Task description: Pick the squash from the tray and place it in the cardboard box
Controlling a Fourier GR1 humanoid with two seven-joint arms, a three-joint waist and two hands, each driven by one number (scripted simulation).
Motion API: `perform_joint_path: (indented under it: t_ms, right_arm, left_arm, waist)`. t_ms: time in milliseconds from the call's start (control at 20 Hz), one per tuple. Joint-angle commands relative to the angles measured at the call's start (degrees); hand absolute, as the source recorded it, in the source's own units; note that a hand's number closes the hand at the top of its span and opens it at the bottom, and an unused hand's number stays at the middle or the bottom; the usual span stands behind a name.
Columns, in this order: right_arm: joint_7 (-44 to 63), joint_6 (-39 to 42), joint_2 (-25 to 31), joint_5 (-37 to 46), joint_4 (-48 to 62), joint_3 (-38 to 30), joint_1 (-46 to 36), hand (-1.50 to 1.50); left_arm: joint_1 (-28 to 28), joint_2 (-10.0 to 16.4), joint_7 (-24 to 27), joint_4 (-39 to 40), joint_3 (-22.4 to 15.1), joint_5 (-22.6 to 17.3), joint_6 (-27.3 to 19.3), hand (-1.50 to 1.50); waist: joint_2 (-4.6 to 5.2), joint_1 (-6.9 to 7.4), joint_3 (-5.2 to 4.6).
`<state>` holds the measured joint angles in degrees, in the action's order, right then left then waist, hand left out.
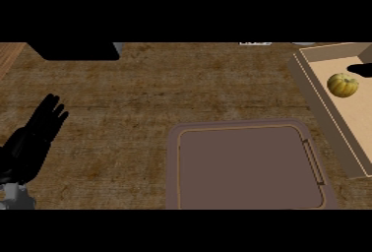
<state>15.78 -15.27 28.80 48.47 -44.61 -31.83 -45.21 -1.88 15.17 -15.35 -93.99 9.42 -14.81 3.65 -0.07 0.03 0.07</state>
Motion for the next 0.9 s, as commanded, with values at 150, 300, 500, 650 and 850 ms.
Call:
perform_joint_path:
  t_ms: [150,300,500,650,850]
  right_arm:
    - [-3.2,-4.4,0.1,-10.9,-7.7,-7.9,2.6,-1.50]
    - [-4.0,-0.1,2.5,-15.5,-13.1,-10.8,9.8,-1.50]
    - [-0.2,5.0,2.6,-21.4,-23.3,-13.1,15.2,-1.50]
    - [-4.1,8.3,6.0,-26.5,-23.4,-16.6,19.8,-1.50]
    - [-5.5,13.6,6.7,-31.9,-27.8,-17.6,25.5,-1.50]
  left_arm:
    - [-1.1,-0.6,-1.1,-0.4,-0.6,1.0,-0.8,0.00]
    - [4.1,-1.6,1.5,-2.1,-0.9,1.7,0.1,0.00]
    - [1.1,-1.7,2.9,1.2,-0.2,2.3,0.0,0.00]
    - [1.0,0.5,-0.3,-0.6,2.8,-1.0,1.5,0.00]
    - [2.1,-1.3,0.1,-2.1,0.6,1.4,0.8,0.00]
  waist:
    - [-0.10,-0.48,-0.04]
    - [-0.27,-0.61,-0.07]
    - [-0.21,-0.92,-0.11]
    - [-0.10,-0.47,-0.07]
    - [-0.08,-0.37,-0.06]
